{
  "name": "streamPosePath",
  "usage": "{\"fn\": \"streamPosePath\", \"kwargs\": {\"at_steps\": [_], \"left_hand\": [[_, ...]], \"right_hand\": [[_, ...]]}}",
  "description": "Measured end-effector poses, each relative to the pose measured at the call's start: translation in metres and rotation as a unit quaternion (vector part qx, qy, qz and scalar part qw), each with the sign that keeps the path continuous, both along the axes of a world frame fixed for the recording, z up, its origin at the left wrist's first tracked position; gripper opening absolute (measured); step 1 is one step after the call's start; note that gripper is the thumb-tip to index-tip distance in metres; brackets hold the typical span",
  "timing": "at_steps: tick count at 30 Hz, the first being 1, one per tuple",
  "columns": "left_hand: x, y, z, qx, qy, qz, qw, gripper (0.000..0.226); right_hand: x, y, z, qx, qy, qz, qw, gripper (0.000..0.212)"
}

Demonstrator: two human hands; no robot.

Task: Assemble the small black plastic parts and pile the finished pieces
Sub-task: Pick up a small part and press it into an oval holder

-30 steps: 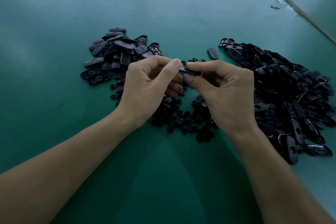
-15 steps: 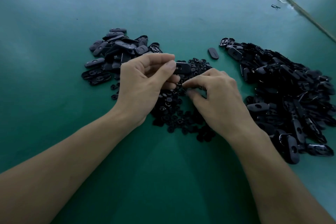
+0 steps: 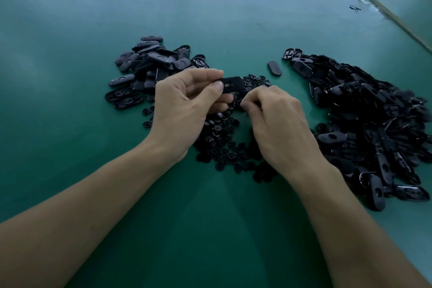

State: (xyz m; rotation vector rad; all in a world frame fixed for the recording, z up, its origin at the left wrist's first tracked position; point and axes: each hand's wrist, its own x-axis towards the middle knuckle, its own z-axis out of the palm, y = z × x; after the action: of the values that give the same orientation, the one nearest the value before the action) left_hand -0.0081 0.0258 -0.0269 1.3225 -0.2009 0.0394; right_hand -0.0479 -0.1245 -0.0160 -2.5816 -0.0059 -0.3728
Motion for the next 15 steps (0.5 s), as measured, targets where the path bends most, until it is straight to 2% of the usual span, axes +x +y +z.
{"fn": "streamPosePath", "kwargs": {"at_steps": [4,8,15], "left_hand": [[0.0002,-0.0002,0.0,0.012,-0.004,0.002,1.0,0.016],[0.0006,-0.0005,-0.0005,0.02,-0.008,0.002,1.0,0.017],[0.0,0.0009,-0.0016,0.037,-0.018,-0.005,0.999,0.018]], "right_hand": [[-0.0018,-0.0011,0.0038,0.095,-0.061,-0.024,0.993,0.012],[-0.0023,-0.0032,0.0036,0.107,-0.092,-0.024,0.99,0.021],[-0.0032,-0.0028,0.005,0.192,-0.124,-0.001,0.973,0.012]]}}
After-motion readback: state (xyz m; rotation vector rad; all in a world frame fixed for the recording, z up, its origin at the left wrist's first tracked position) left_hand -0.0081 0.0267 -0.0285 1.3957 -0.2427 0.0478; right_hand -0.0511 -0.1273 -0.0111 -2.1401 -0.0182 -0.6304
